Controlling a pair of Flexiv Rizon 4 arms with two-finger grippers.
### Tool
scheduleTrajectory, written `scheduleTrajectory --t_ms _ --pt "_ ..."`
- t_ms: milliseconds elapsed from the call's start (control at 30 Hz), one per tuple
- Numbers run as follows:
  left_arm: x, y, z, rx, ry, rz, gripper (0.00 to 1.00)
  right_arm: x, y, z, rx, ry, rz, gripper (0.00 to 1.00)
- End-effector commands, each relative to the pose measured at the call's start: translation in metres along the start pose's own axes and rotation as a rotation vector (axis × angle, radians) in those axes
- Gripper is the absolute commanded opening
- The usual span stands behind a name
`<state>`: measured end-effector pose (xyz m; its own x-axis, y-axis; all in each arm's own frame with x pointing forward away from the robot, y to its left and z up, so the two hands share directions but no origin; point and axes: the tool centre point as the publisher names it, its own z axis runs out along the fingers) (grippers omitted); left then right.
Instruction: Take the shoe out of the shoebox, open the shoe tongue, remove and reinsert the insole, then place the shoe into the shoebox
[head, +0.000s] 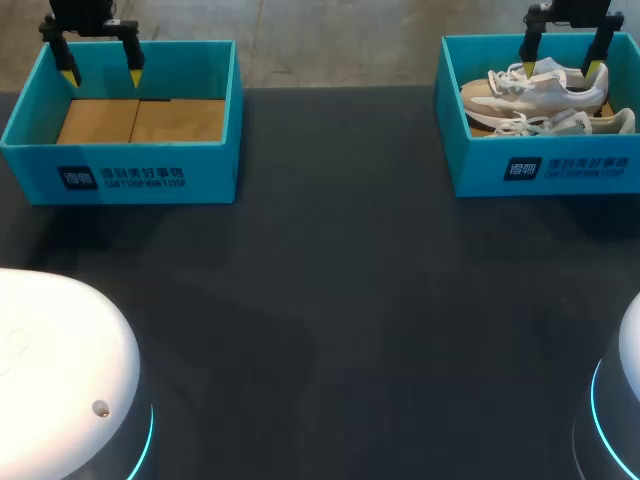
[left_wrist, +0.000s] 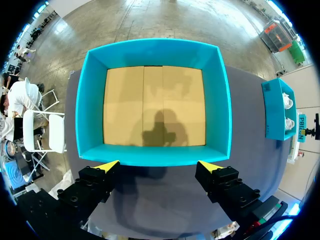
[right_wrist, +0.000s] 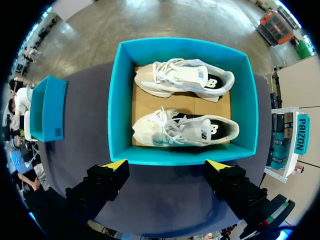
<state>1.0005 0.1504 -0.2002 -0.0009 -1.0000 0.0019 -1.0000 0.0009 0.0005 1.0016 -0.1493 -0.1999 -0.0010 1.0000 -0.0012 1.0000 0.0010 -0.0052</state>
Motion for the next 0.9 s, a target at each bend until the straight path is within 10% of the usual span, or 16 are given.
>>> scheduleTrajectory --t_ms 33,533,900 --pt "0.0 0.0 0.0 0.0 -0.001 0.0 1.0 0.0 0.0 0.0 -0.001 0.001 0.0 1.0" --pt "0.0 0.0 0.0 0.0 -0.001 0.0 1.0 -0.001 0.0 0.0 -0.017 -0.017 -0.003 1.0" --pt "0.0 0.0 0.0 0.0 -0.001 0.0 1.0 -0.039 0.006 0.011 -0.028 -0.038 0.038 1.0"
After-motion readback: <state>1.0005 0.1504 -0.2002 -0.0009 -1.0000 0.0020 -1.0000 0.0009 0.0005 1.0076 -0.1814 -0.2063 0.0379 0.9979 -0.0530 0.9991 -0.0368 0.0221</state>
